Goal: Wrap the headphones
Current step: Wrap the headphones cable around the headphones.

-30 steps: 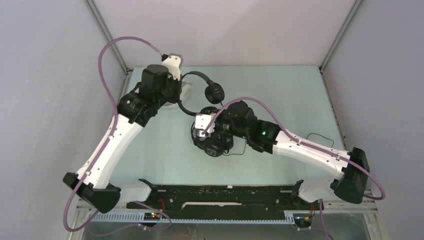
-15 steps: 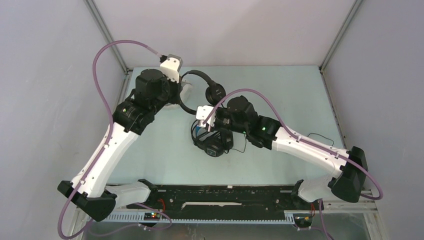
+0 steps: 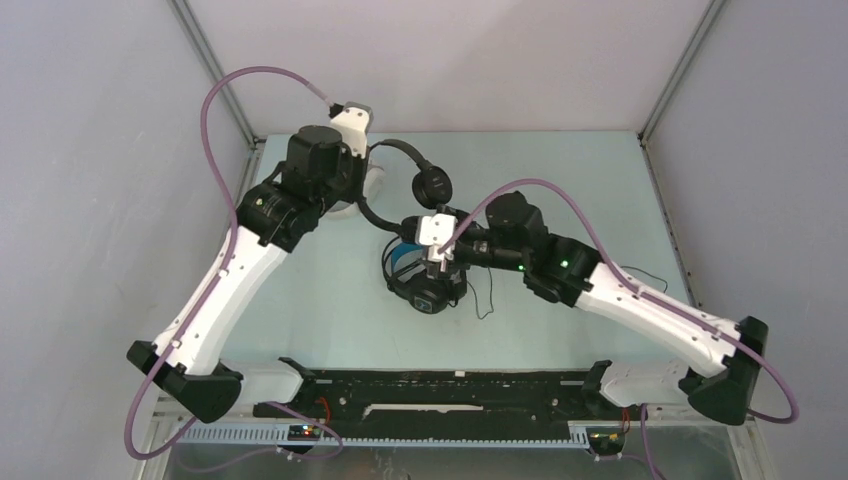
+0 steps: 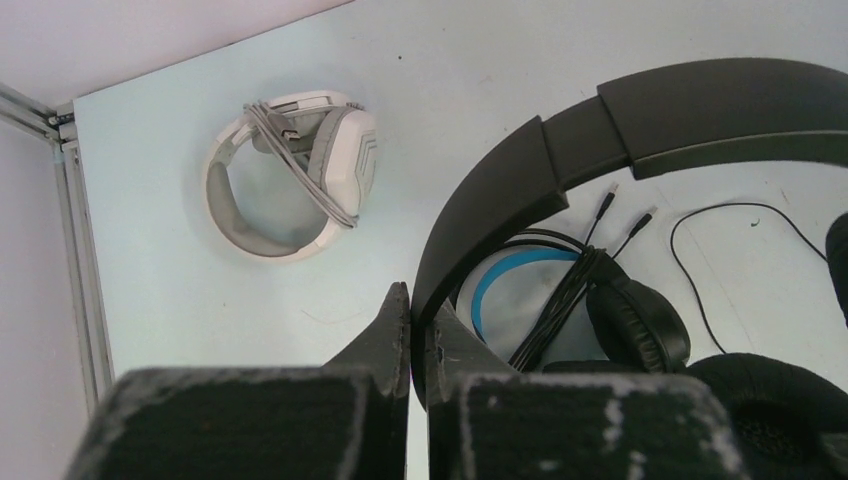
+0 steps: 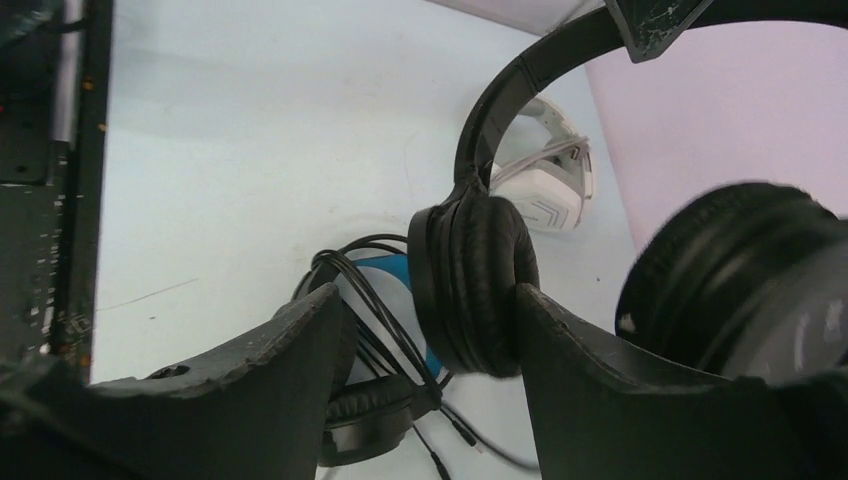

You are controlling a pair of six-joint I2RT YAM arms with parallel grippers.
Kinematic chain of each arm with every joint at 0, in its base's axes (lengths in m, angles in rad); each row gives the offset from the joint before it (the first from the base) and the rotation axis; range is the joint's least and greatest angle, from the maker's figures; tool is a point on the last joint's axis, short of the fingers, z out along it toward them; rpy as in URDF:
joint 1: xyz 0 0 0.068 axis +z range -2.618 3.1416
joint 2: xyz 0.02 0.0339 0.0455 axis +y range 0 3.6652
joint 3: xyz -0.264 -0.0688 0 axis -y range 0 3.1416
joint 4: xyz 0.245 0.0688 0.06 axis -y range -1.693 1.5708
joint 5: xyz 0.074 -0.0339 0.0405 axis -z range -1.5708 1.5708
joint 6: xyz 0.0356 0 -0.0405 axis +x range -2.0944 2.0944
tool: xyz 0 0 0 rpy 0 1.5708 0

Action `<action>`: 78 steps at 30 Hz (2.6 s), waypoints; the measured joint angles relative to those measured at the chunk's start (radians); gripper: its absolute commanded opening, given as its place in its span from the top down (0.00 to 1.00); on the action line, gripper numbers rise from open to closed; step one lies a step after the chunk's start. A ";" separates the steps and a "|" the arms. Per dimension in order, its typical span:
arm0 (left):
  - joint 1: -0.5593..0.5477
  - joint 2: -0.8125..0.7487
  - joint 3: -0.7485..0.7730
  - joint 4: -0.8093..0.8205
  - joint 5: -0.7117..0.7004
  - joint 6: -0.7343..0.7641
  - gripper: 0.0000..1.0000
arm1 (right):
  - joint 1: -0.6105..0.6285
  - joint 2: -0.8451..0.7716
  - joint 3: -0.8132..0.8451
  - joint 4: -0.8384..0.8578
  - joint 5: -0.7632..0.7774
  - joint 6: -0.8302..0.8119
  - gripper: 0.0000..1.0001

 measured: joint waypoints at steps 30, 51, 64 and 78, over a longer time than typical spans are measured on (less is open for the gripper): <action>0.064 0.056 0.185 -0.177 0.097 -0.102 1.00 | -0.068 -0.296 -0.550 0.529 0.109 0.523 0.31; 0.073 0.037 0.191 -0.121 0.304 -0.181 1.00 | -0.122 -0.219 -0.759 0.797 0.153 0.636 0.39; 0.089 0.013 0.190 -0.085 0.391 -0.195 1.00 | -0.158 -0.213 -0.855 0.922 0.138 0.687 1.00; 0.095 0.010 0.169 -0.070 0.687 -0.145 1.00 | -0.347 -0.204 -0.869 1.040 0.030 0.728 1.00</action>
